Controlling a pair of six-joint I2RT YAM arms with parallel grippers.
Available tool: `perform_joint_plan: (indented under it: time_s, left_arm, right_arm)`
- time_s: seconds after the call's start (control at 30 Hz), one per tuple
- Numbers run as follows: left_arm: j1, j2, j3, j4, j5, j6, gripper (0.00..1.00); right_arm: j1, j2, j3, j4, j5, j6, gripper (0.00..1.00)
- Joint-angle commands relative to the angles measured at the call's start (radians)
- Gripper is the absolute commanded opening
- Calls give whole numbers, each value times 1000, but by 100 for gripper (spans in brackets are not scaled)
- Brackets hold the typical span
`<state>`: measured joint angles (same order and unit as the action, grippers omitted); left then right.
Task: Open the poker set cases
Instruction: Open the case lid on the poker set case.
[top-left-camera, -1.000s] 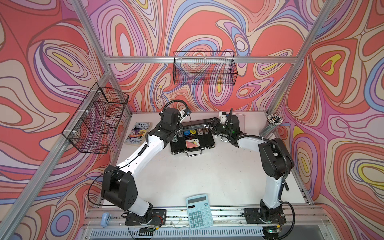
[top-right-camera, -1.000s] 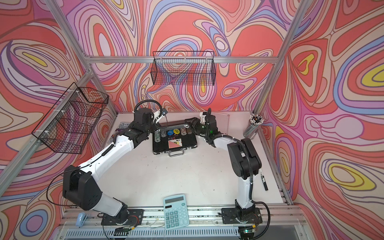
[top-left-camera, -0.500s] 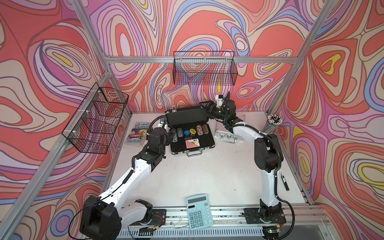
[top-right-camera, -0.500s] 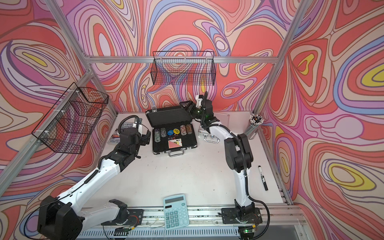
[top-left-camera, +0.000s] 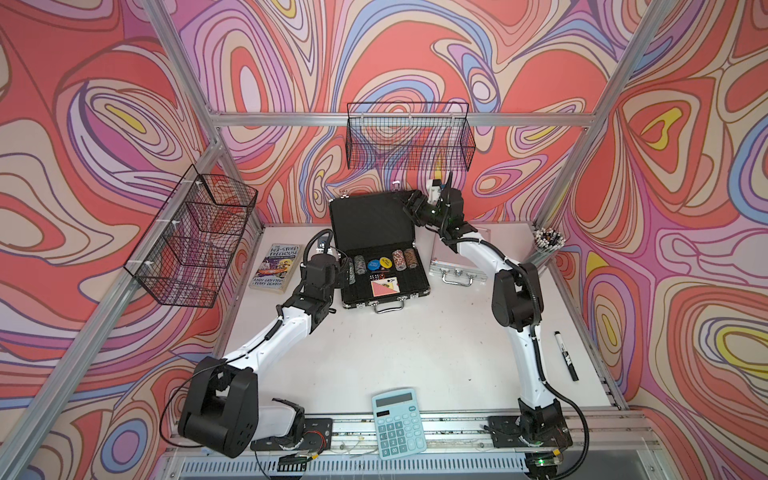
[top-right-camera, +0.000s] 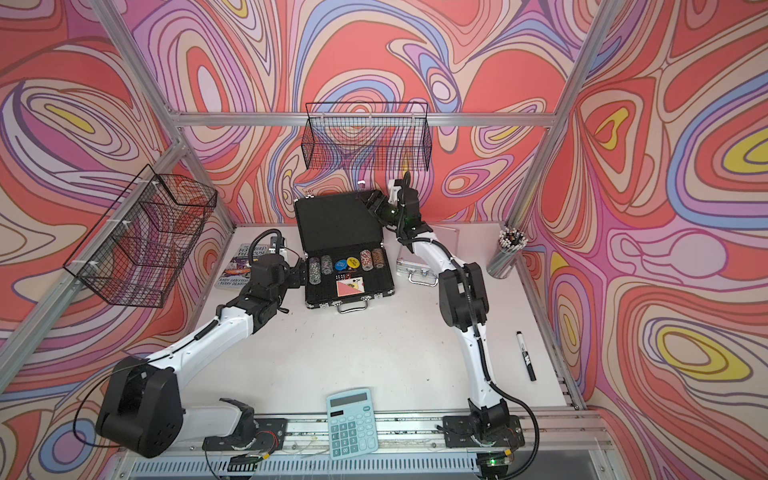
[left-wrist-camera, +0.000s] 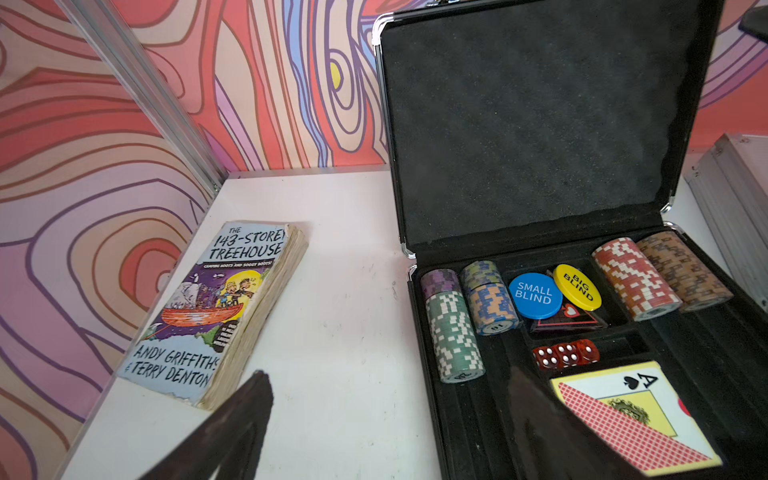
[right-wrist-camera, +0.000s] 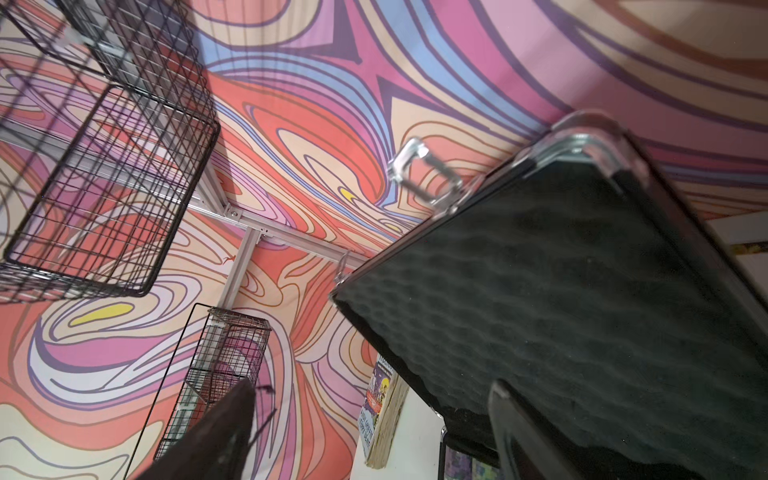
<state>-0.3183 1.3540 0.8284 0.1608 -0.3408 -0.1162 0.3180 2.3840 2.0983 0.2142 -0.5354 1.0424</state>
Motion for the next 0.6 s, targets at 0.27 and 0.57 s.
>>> perform_joint_plan:
  time_s: [0.27, 0.57]
  left_arm:
    - [18, 63, -13, 88, 13, -57, 89]
    - [51, 96, -41, 85, 46, -120, 89]
  right_arm:
    - [-59, -67, -42, -125, 39, -165, 90]
    - [-61, -295, -341, -354, 196, -468, 78]
